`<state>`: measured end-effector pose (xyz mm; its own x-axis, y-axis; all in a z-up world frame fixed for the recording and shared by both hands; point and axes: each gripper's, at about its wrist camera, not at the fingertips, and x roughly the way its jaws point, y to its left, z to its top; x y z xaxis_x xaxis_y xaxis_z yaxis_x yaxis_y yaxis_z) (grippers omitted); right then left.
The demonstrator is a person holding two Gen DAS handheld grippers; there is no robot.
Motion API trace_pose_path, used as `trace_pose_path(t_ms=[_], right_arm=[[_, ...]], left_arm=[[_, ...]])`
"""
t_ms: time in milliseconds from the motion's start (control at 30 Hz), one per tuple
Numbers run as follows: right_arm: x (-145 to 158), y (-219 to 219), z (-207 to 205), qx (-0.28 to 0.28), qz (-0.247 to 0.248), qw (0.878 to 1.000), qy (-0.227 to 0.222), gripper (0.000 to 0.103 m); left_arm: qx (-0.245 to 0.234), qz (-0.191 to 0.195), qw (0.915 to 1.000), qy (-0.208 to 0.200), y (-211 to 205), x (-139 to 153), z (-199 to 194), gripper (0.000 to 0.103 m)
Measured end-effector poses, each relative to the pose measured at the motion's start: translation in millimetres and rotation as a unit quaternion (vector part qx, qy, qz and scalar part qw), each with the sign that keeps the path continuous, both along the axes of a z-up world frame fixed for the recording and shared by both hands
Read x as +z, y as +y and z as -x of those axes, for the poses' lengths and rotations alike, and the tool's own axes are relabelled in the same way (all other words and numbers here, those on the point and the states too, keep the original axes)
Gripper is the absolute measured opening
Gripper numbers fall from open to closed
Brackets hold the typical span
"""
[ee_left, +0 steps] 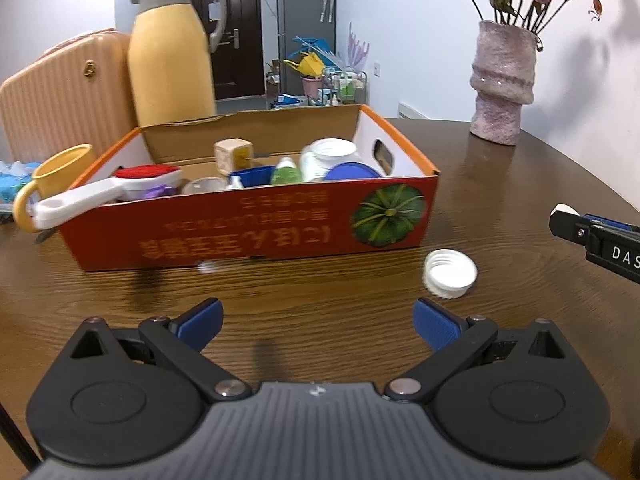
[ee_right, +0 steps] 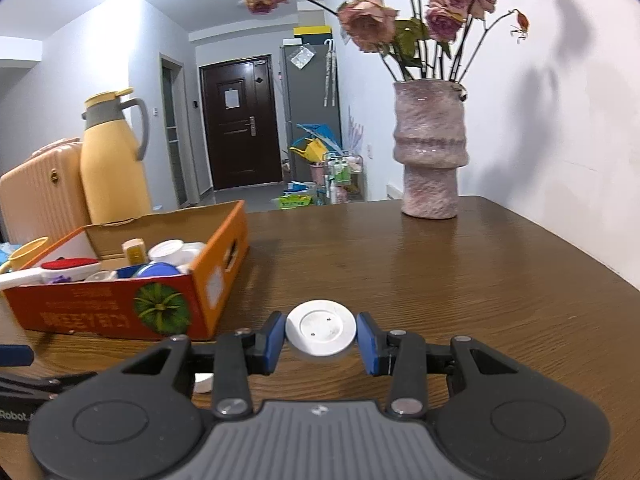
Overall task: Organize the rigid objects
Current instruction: 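Grasp the ribbed white screw cap with the left tool while the right tool holds its cap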
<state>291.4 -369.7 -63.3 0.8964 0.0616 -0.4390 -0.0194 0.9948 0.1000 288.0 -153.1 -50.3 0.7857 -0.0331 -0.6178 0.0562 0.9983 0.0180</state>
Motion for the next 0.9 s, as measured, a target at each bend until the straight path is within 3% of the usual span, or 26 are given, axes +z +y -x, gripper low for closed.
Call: trace_pose_path(t_ms=[433,733,867,900], right_arm=[[-2,-30,-8,-0.008,0.013,1.0,-0.003,0.038],[-3,-39,-12,-0.006,0.019,1.0,0.002,0.038],[-3,-39,-10,-0.006,0.02,1.0,0.0,0.038],[-3,-39,-10,-0.005,0.019,1.0,0.0,0.038]], left_arm=[[-0.014,-0.006,0.9998,0.009,-60,-11,-33,0.103],[-0.018,-0.012,0.9996,0.018,-76,-18,-46,0.103],[-0.024,-0.017,0.9991,0.032,-78,-22,-52,0.078],[-0.032,-0.007,0.9989,0.034,-77,-23,-53,0.066]])
